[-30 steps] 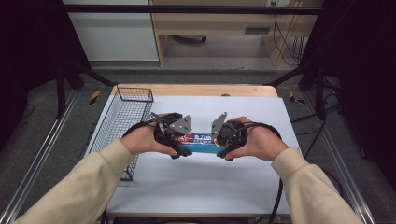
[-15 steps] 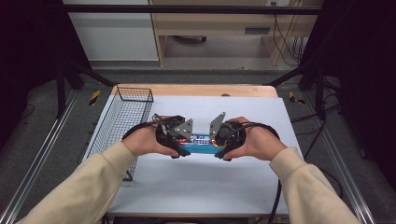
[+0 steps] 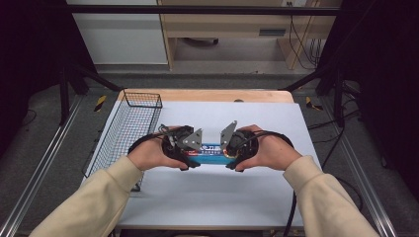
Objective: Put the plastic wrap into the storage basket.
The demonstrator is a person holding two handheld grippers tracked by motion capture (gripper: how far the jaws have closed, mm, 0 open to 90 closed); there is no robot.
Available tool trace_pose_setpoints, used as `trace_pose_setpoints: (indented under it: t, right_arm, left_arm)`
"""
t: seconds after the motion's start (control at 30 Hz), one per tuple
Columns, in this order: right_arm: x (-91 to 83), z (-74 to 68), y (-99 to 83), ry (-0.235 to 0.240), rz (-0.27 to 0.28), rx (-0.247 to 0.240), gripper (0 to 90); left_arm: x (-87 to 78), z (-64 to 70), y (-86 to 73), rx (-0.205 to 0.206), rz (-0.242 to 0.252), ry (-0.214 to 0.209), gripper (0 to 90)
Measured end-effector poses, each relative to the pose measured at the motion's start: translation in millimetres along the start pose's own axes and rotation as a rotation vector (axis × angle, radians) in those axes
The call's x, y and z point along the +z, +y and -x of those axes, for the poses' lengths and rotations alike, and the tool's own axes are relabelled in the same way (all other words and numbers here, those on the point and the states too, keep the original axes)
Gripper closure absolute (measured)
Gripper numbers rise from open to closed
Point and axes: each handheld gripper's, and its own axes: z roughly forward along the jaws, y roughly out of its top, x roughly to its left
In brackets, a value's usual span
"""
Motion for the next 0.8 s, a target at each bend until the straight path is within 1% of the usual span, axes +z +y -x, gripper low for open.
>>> trace_pose_setpoints:
  t: [0.03,0.07,0.1,0.13,0.17,0.2,0.23,0.27,0.33,0.37,0.4,0.43,0.47,0.57,0.6,0.63,0.67,0.7,0.73,0.77,0.8]
  right_arm:
    - [0.0,0.0,0.0,0.0,0.0,0.0,29.9]
    - [0.7,-0.3,0.1,-0.002,-0.002,-0.007,24.5]
    - [1.1,-0.2,0.8,-0.009,-0.003,0.0,16.0]
    - [-1.7,-0.3,0.5,-0.023,0.011,0.0,10.0]
    - [-3.0,-0.2,-0.3,-0.032,0.02,0.004,7.6]
    - [-4.8,0.9,-2.1,-0.031,0.02,0.014,4.7]
    - [-7.3,1.5,-4.4,-0.036,0.019,0.023,5.3]
    - [-10.1,2.0,-7.6,-0.054,0.033,0.018,5.9]
    - [-16.0,3.6,-13.7,-0.07,0.049,0.033,5.3]
    - [-19.1,3.7,-16.8,-0.082,0.061,0.036,5.0]
    - [-22.5,3.2,-20.0,-0.093,0.065,0.036,5.2]
    - [-25.5,2.4,-23.4,-0.115,0.065,0.032,5.7]
    - [-28.0,2.0,-27.1,-0.132,0.068,0.03,5.7]
    - [-37.4,1.1,-37.5,-0.174,0.086,0.069,5.7]
    - [-37.4,1.1,-37.5,-0.174,0.086,0.069,5.7]
    - [-40.4,0.6,-40.4,-0.19,0.095,0.08,5.7]
    - [-47.8,-0.1,-47.4,-0.213,0.122,0.098,5.4]
    - [-49.8,0.0,-50.1,-0.225,0.125,0.102,5.4]
    - [-51.9,-0.6,-53.7,-0.241,0.126,0.121,5.4]
    - [-51.9,-0.6,-53.7,-0.241,0.126,0.121,5.4]
    - [-53.3,-2.9,-61.4,-0.268,0.123,0.153,5.4]
  left_arm:
    - [0.0,0.0,0.0,0.0,0.0,0.0,31.1]
    - [-0.1,0.2,0.1,0.004,-0.007,0.008,31.1]
    - [-0.3,-0.5,-0.1,0.006,-0.011,0.007,31.1]
    - [-0.7,-1.5,-0.9,0.007,-0.011,0.012,31.2]
    - [-0.6,-2.2,-1.6,-0.003,-0.005,0.007,31.2]
    - [-0.7,-2.8,-2.3,-0.003,-0.004,0.013,31.2]
    - [-0.7,-3.6,-2.8,-0.007,-0.005,0.011,31.2]
    - [-0.6,-4.4,-3.4,-0.006,-0.01,0.015,31.2]
    - [-0.3,-5.1,-4.2,-0.012,-0.013,0.013,31.3]
    - [0.4,-5.9,-5.7,-0.013,-0.026,0.019,31.3]
    - [0.4,-5.9,-5.7,-0.013,-0.026,0.019,31.3]
    - [1.0,-6.9,-7.6,-0.016,-0.036,0.018,31.3]
    - [1.7,-7.1,-8.8,-0.023,-0.035,0.019,31.3]
    - [2.0,-8.7,-11.7,-0.032,-0.045,0.023,31.4]
    - [2.0,-8.7,-11.7,-0.032,-0.045,0.023,31.3]
    - [1.8,-9.6,-12.8,-0.03,-0.046,0.03,31.3]
    - [0.4,-10.9,-14.3,-0.038,-0.048,0.033,31.4]
    - [-1.0,-11.7,-15.2,-0.04,-0.052,0.037,31.4]
    - [-2.5,-12.1,-16.4,-0.049,-0.049,0.039,31.4]
    - [-2.5,-12.1,-16.4,-0.049,-0.049,0.039,31.4]
    - [-6.5,-13.5,-19.8,-0.059,-0.044,0.048,31.5]
